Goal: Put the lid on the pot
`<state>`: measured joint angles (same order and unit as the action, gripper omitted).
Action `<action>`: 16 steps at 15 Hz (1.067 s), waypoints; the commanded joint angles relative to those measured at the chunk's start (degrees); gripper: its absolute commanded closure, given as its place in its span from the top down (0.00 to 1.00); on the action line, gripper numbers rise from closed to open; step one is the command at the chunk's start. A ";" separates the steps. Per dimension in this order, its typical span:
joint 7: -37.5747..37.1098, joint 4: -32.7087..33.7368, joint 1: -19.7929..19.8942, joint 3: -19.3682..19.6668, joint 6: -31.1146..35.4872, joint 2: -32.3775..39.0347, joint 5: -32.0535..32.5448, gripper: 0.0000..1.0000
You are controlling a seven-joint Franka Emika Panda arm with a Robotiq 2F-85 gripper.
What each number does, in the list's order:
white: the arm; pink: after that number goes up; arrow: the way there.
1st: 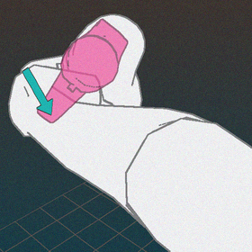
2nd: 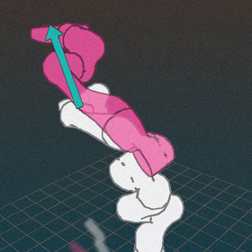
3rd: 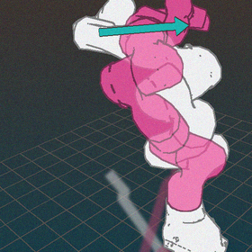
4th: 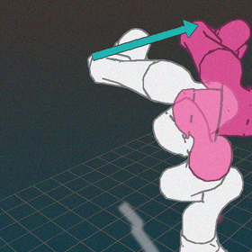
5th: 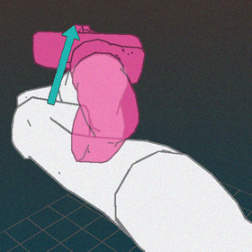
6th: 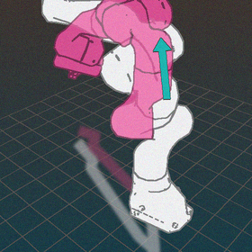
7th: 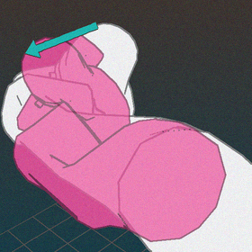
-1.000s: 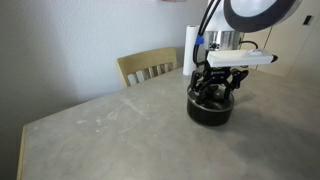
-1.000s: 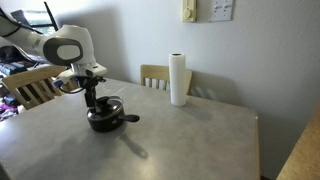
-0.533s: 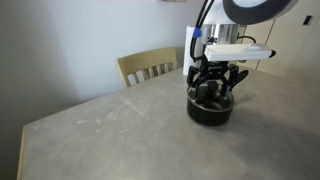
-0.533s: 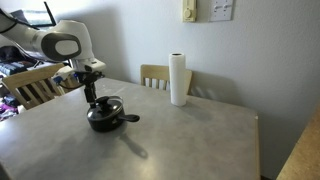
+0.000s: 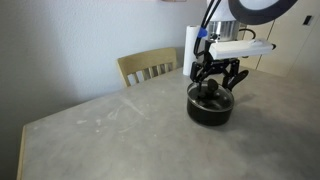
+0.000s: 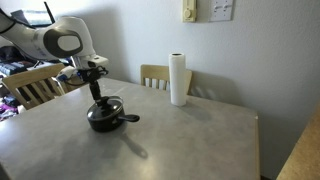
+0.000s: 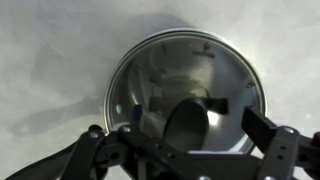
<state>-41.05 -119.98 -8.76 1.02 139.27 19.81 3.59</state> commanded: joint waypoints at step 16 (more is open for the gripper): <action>-2.76 1.68 -0.39 0.86 -7.12 -0.20 0.69 0.16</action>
<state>-43.39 -119.21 -9.21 1.74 135.48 19.83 5.10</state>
